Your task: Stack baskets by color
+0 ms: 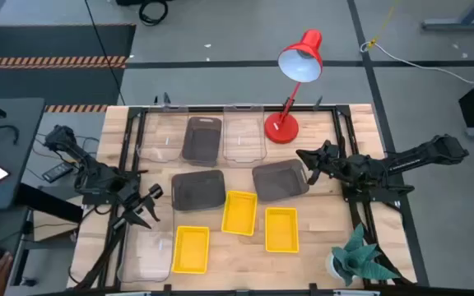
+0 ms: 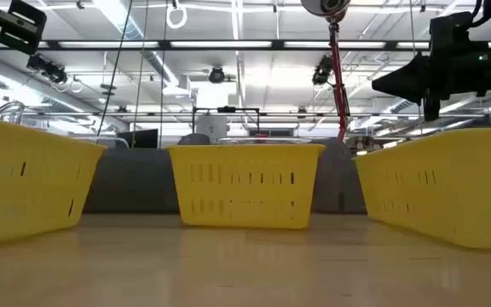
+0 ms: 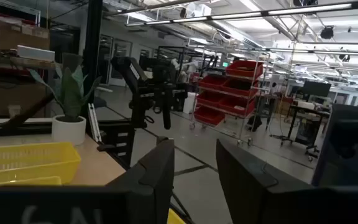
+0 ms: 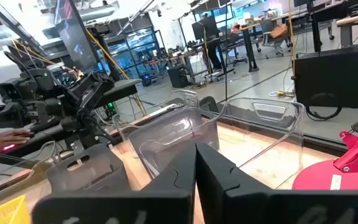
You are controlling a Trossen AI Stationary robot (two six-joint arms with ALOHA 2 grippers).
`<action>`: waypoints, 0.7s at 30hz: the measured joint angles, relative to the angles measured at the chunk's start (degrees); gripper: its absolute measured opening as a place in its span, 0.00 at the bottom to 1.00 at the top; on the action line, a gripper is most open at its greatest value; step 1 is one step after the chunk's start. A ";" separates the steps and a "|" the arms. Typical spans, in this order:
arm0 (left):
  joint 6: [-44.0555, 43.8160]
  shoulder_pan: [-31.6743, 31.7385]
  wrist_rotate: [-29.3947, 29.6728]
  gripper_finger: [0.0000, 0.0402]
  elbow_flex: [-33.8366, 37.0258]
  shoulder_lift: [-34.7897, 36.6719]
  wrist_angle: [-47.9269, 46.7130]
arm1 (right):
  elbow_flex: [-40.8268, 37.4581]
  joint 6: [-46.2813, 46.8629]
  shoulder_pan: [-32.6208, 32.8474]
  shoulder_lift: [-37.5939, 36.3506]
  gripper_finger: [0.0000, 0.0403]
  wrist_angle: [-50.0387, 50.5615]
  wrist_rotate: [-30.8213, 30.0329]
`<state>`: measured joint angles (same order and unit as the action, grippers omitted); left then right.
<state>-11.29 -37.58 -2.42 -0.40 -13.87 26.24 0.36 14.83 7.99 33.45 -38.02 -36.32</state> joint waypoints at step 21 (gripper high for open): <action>0.00 0.01 0.00 0.31 -0.02 0.01 -0.02 | -0.01 0.01 0.00 0.00 0.03 0.00 0.00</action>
<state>-11.29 -37.57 -2.42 -0.42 -13.85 26.22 0.35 14.84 7.99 33.45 -38.02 -36.32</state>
